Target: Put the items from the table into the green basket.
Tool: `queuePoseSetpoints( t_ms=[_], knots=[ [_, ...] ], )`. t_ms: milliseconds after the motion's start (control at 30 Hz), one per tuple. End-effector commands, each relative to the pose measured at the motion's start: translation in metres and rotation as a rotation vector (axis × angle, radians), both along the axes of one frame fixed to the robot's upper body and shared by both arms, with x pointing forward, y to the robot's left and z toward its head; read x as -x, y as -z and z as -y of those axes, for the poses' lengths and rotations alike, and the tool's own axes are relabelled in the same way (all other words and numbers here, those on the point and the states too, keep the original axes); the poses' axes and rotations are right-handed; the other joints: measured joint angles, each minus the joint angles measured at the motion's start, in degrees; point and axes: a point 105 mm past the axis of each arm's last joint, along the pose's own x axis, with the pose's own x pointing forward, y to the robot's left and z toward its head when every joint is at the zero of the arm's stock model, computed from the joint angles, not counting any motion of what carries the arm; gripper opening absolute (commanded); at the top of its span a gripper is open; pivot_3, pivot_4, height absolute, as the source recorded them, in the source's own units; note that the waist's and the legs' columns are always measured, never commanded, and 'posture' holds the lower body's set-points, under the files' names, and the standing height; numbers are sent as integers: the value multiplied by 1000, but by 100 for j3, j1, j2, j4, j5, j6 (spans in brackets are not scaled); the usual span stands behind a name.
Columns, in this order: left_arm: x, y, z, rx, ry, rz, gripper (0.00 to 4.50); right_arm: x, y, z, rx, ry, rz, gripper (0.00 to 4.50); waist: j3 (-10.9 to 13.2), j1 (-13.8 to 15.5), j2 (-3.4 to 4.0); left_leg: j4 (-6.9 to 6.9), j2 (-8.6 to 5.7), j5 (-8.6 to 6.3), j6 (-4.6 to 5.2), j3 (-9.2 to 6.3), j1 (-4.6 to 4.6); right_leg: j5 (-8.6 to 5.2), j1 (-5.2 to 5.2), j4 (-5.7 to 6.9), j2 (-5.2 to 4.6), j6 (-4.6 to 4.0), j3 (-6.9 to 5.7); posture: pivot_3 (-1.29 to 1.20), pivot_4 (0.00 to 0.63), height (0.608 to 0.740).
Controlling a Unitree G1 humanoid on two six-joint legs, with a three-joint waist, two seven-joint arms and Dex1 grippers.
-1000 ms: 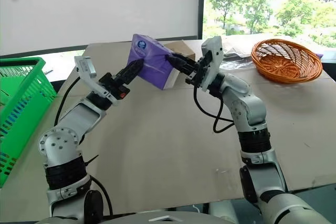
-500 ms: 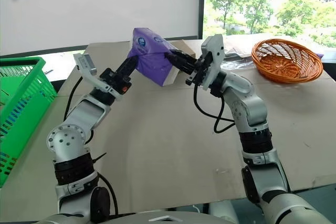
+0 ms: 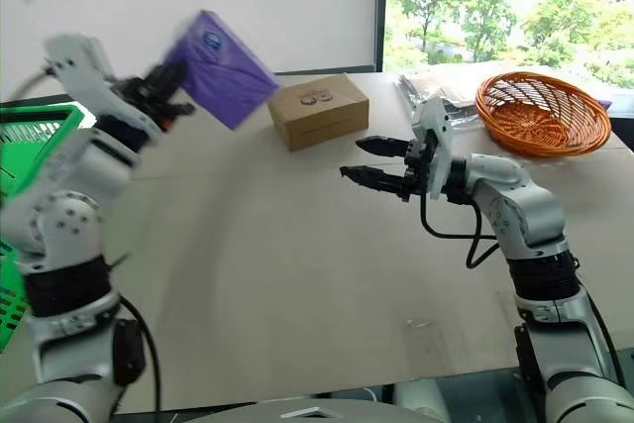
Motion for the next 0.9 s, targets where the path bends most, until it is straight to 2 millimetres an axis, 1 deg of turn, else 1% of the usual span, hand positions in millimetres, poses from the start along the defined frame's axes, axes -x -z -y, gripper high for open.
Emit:
queuePoseSetpoints(
  t_ms=[33, 67, 100, 133, 167, 200, 233, 267, 333, 400, 500, 600, 633, 667, 700, 733, 767, 800, 833, 867, 900],
  knots=[
    [19, -39, -74, -256, -446, 51, 14, 25, -36, -3, -92, -146, 77, 3144, -3, -26, 6, -8, 1, 0, 1, 7, 10, -1, 0, 0, 6, 1, 1, 202, 0, 740],
    [27, -46, -90, -334, -537, 63, 14, 27, -40, -4, -115, -161, 87, 3144, -4, -5, 7, -23, 3, -1, 1, 19, 23, -1, 3, -3, 6, 1, 4, 202, 0, 740],
    [36, -49, -107, -407, -626, 62, 14, 30, -45, -6, -140, -174, 96, 3144, -4, 16, 7, -40, 0, -1, 1, 27, 38, -5, 10, -4, -6, 5, 5, 211, 0, 740],
    [45, -46, -127, -508, -728, 20, 14, 32, -48, -8, -158, -186, 100, 3144, -4, 22, 7, -42, 1, -1, 0, 24, 34, -4, 10, -8, -10, 5, 3, 211, 0, 740],
    [54, -41, -142, -606, -808, -25, 14, 34, -50, -10, -170, -197, 102, 3144, -3, 10, 9, -42, 6, -1, 0, 24, 34, -3, 9, -9, -13, 3, 3, 211, 0, 740],
    [62, -36, -156, -666, -860, -68, 14, 35, -52, -11, -176, -203, 104, 3144, -2, 8, 10, -48, 10, -1, 0, 31, 34, -2, 4, -7, -15, 2, 9, 211, 0, 740],
    [67, -31, -164, -687, -890, -93, 14, 36, -52, -12, -180, -204, 106, 3144, -2, 18, 10, -52, 12, -1, -1, 36, 34, -2, -1, -7, -17, 2, 12, 211, 0, 740],
    [74, -27, -173, -660, -918, -111, 14, 35, -53, -13, -182, -196, 112, 3144, -2, 30, 4, -54, 13, -1, -1, 34, 33, -2, -1, -8, -22, 2, 10, 213, 0, 740],
    [83, -22, -185, -626, -960, -129, 14, 33, -53, -13, -185, -183, 114, 3144, -13, 95, -27, -53, 15, 0, -3, 15, 21, -2, -3, -15, -45, 2, 7, 213, 0, 740],
    [89, -21, -189, -651, -982, -143, 14, 30, -53, -13, -185, -171, 112, 3144, -21, 184, -52, -52, 14, 12, -23, -12, -13, -1, -21, -28, -68, 1, -27, 213, 0, 740],
    [97, -20, -195, -662, -1022, -165, 14, 28, -52, -13, -181, -157, 112, 3144, -24, 273, -56, -52, 3, 14, -28, -17, -22, 1, -24, -29, -95, 1, -43, 213, 0, 740],
    [101, -14, -200, -641, -1034, -184, 14, 26, -52, -13, -182, -151, 107, 3144, -24, 318, -56, -52, 1, 13, -28, -15, -22, 1, -25, -29, -102, 2, -42, 213, 0, 740],
    [101, -12, -200, -640, -1028, -188, 1081, 26, -52, -13, -182, -150, 105, 3221, -24, 330, -56, -52, 1, 13, -28, -15, -25, 1, -28, -29, -103, 1, -43, 213, 0, 740],
    [101, -14, -199, -651, -1030, -177, 1496, 25, -51, -13, -180, -145, 104, 3221, -24, 340, -56, -52, 1, 13, -28, -17, -28, 2, -31, -28, -103, 1, -44, 213, 0, 740],
    [100, -17, -197, -659, -1036, -152, 1797, 25, -51, -13, -180, -140, 102, 3221, -24, 346, -55, -52, 1, 13, -28, -18, -31, 2, -34, -27, -104, 0, -44, 213, 0, 740],
    [99, -22, -194, -664, -1035, -120, 2427, 24, -50, -13, -180, -136, 100, 3221, -24, 348, -55, -52, 1, 13, -28, -19, -31, 2, -35, -25, -104, 0, -44, 233, 0, 740],
    [98, -25, -193, -666, -1033, -97, 2743, 24, -50, -13, -180, -134, 99, 3221, -25, 351, -56, -53, 2, 13, -28, -19, -32, 2, -35, -25, -105, -1, -44, 233, 0, 740],
    [95, -33, -186, -727, -1012, -55, 3182, 24, -48, -12, -177, -128, 99, 3221, -25, 354, -56, -53, 2, 13, -28, -20, -32, 2, -36, -24, -106, -2, -44, 233, 0, 740],
    [80, -37, -165, -699, -869, 31, 3536, 24, -42, -10, -148, -109, 118, 3221, -25, 367, -57, -53, 3, 13, -29, -20, -33, 3, -36, -24, -107, -2, -44, 233, 0, 740],
    [67, -36, -145, -619, -717, 83, 3925, 22, -35, -7, -116, -85, 136, 3221, -29, 403, -61, -53, 3, 12, -29, -20, -35, 3, -37, -26, -109, -2, -44, 248, 0, 740],
    [55, -30, -123, -598, -561, 95, 4454, 20, -28, -3, -88, -52, 146, 3221, -34, 441, -61, -53, 3, 12, -29, -19, -40, 3, -39, -28, -113, -4, -46, 248, 0, 740]
  ],
)
